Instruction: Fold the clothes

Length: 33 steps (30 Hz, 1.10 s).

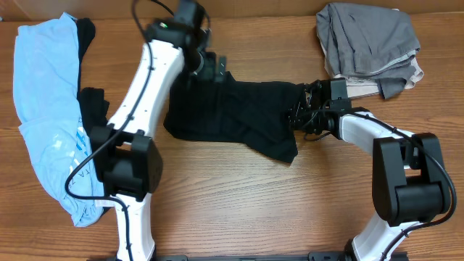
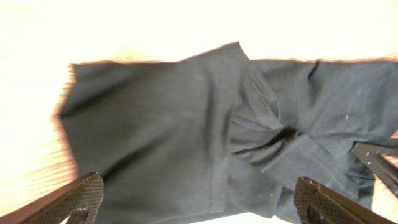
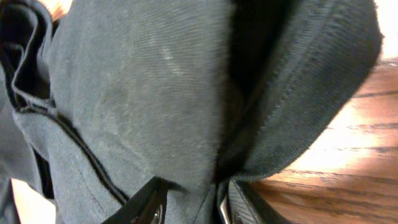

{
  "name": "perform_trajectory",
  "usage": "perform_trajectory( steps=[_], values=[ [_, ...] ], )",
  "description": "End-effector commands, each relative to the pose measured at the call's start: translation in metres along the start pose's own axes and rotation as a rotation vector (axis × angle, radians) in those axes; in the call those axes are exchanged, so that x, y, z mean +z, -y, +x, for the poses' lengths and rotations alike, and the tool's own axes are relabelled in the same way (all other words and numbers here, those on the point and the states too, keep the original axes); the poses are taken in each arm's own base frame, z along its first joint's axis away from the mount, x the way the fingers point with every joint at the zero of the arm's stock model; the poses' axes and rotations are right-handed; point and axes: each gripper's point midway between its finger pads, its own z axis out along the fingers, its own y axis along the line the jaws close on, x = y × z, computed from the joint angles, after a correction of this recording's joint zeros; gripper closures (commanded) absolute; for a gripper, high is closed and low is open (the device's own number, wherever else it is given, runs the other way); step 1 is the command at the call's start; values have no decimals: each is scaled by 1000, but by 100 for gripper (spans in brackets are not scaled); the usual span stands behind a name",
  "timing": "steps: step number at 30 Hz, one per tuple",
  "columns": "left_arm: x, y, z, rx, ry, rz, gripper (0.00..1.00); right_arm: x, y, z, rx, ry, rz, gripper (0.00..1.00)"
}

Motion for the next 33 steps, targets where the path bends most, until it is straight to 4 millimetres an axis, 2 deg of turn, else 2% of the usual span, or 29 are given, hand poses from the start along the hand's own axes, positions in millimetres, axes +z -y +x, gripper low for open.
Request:
perform_trajectory(
  steps=[1,3,4,8,11,14,18,20,25,29,33],
  values=[
    [-24,-31,-16,-20,51,-51,0,14,18,23,13,-67,48,62],
    [-28,-47,-16,-44,46,-74,0,14,16,23,12,-68,38,62],
    [-29,-53,-15,-56,42,-80,0,14,15,24,11,-70,29,66],
    [-32,-76,-13,-86,32,-99,0,14,9,25,2,-81,-2,96],
    [-33,-84,-11,-100,25,-106,0,13,8,25,-14,-86,-17,96],
    [-35,-92,-10,-117,19,-111,0,1,15,18,25,-82,-2,96],
    [-37,-102,-10,-136,21,-117,0,-42,31,-8,69,-46,28,96],
    [-38,-108,-10,-147,23,-123,0,-76,37,-25,69,-18,45,96],
    [-39,-113,-11,-143,28,-129,0,-142,37,-46,28,-16,76,96],
    [-39,-113,-11,-126,26,-129,0,-167,14,-56,-17,-33,76,96],
    [-39,-113,-11,-125,26,-129,0,-165,-32,-63,-115,-30,45,96]
  ],
)
